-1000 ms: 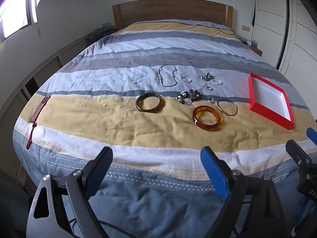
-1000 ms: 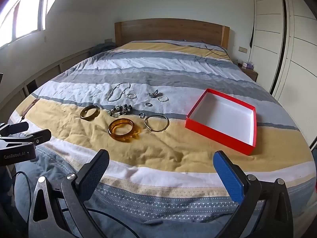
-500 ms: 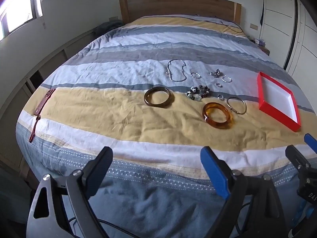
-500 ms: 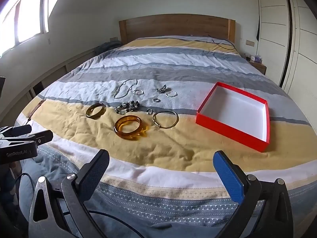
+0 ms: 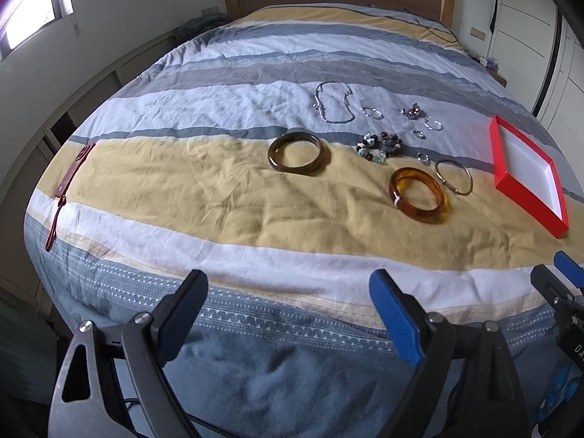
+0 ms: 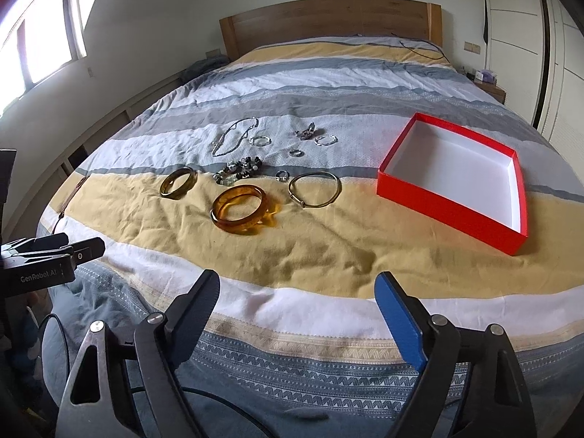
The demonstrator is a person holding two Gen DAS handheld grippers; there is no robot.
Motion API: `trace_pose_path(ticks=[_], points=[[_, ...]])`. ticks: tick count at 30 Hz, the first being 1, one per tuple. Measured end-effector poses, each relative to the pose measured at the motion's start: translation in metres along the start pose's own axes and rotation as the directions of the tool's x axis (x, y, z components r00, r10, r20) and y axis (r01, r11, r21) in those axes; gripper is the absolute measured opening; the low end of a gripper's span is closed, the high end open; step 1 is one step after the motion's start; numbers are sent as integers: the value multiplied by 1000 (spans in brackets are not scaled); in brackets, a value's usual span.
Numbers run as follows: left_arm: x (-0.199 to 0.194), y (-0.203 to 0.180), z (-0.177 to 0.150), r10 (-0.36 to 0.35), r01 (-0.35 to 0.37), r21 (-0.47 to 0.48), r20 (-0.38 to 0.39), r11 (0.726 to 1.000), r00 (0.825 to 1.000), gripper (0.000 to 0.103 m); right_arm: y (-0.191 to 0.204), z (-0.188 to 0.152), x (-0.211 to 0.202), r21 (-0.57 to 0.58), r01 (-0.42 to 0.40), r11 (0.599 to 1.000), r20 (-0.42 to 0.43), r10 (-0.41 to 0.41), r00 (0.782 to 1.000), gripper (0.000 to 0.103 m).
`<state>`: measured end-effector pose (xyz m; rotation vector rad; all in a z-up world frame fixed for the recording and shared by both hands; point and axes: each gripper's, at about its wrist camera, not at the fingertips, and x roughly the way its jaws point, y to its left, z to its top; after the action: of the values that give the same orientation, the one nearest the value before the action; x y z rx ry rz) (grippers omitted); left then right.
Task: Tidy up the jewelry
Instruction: 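Move both grippers toward the bangles lying on the duvet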
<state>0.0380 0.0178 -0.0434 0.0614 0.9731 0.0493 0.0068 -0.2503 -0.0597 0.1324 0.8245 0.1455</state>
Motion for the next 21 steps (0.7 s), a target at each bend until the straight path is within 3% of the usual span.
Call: trace_pose_path(ticks=[9, 21], points=[[28, 11, 7, -19, 18, -27, -62, 999, 998, 90, 0, 9, 28, -14, -20, 1000, -61, 19, 998, 67], [54, -8, 21, -85, 85, 2, -91, 996, 992, 89, -15, 18, 59, -9, -32, 999, -109, 31, 994, 59]])
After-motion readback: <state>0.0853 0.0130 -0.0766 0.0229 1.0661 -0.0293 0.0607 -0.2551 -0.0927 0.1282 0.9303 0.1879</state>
